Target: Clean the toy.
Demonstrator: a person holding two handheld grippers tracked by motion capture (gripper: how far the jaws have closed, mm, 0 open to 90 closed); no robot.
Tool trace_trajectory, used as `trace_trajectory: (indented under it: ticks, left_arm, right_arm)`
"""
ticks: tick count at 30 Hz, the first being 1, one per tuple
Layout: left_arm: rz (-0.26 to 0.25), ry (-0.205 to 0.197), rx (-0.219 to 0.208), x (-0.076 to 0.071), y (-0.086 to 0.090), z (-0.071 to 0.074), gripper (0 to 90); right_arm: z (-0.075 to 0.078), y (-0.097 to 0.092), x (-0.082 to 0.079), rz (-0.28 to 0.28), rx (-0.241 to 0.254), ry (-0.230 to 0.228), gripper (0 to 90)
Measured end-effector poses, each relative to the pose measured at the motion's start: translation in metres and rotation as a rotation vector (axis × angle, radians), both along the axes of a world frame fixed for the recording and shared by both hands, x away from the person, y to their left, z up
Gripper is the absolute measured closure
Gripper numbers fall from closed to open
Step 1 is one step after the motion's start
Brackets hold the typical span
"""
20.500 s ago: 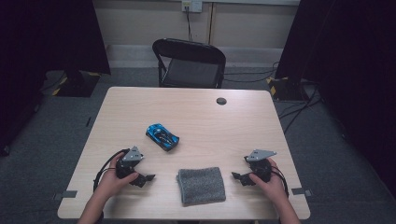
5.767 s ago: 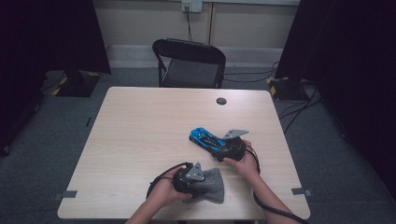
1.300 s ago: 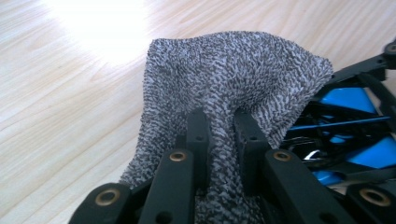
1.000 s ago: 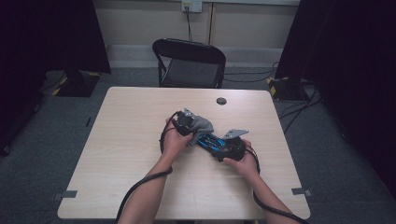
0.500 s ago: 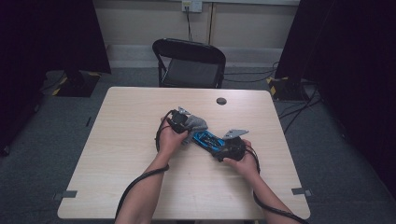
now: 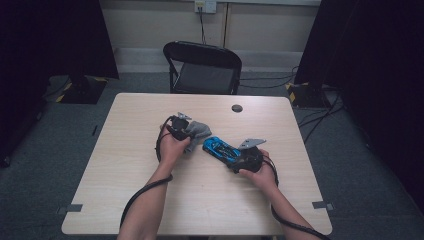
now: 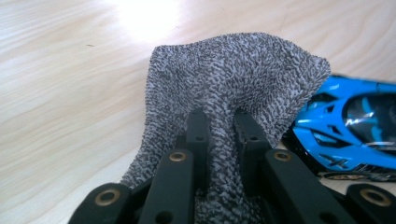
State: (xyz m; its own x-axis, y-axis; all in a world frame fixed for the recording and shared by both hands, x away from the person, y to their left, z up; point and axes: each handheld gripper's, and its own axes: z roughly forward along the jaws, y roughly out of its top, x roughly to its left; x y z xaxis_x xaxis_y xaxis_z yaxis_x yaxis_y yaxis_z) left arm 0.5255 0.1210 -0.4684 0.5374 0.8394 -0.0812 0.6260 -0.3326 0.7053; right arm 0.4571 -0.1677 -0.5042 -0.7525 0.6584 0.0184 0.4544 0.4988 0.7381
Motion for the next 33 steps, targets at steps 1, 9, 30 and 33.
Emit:
trace_trajectory:
  ticks: [1,9,30,33]
  left_arm:
    - [-0.001,-0.004,-0.005,-0.001,0.000,0.002,79.2]
    - [-0.062,-0.016,-0.038,-0.011,-0.007,0.020,79.1]
    - [-0.244,0.001,-0.086,-0.046,-0.075,0.024,79.3]
    - [-0.259,0.004,-0.077,-0.048,-0.082,0.021,79.3]
  right_arm:
    - [0.000,0.000,0.000,0.000,0.000,0.000,24.1]
    - [0.000,0.000,0.000,0.002,0.000,0.000,24.2]
    - [0.000,0.000,0.000,0.003,0.000,0.000,24.2]
    - [0.000,0.000,0.000,0.003,0.000,0.000,24.2]
